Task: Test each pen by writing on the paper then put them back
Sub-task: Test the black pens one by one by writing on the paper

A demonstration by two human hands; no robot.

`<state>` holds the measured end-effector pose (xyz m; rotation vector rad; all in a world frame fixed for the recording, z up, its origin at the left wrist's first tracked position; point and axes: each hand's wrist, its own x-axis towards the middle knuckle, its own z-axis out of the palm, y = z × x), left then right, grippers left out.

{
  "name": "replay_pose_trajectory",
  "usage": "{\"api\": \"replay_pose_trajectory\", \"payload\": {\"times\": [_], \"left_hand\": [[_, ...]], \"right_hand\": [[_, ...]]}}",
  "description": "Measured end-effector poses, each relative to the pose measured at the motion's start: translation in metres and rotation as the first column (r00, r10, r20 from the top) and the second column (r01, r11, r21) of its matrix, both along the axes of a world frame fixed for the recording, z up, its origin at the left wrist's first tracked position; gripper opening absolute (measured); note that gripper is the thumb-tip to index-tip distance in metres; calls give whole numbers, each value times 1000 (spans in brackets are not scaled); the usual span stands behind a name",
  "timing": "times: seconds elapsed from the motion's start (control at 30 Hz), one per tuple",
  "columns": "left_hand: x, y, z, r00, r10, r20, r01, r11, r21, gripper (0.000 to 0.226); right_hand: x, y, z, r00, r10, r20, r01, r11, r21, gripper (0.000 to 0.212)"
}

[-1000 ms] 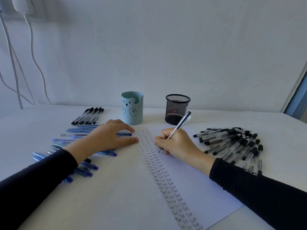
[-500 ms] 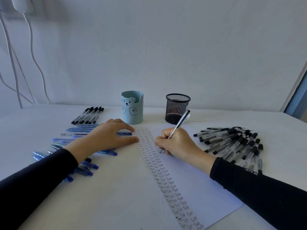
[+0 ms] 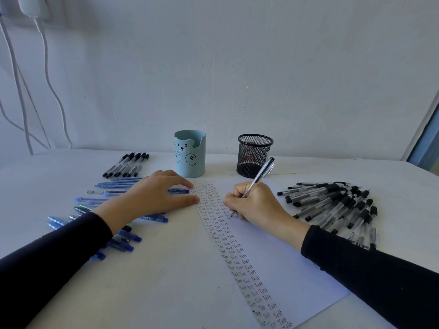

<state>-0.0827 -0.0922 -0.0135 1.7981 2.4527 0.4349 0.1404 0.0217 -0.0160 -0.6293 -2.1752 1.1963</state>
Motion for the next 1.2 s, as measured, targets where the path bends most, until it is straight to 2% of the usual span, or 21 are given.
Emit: {"api": "replay_pose_trajectory", "payload": {"times": [0.4,0.63,0.83,0.9,1.0,1.07,1.13,1.2], "left_hand": [[1,0,0,1000,3,-3,-3,1000,-2,80],[1,-1,-1,1000,-3,-1,3,1000,6,86],[2,-1,0,1000,2,5,-2,1000,1,79],[3,-1,0,1000,2,10,-2,1000,4,81],[5,-1,2,1000,10,14,-10,1000,8,76],[6,-2,3,1000,7,15,-7,1000,5,81],[6,-3,3,1000,5,14,-5,1000,0,82],[7,-2,3,1000,11,15,-12,1000,4,77]], "right_hand": [[-1,4,-3,1000,-24,-6,25,999,37,35],[-1,5,-5,1000,-20,-12,21,999,28,46],[1,6,1,999,-31,-20,31,999,10,45],[4,8,8,999,-28,-17,29,997,74,46],[12,11,25,1000,-2,8,1,988,152,31],[16,15,31,998,19,64,-34,970,239,28],[18,18,31,997,43,63,-66,897,438,24],[17,22,25,988,144,63,-155,824,545,23]]}}
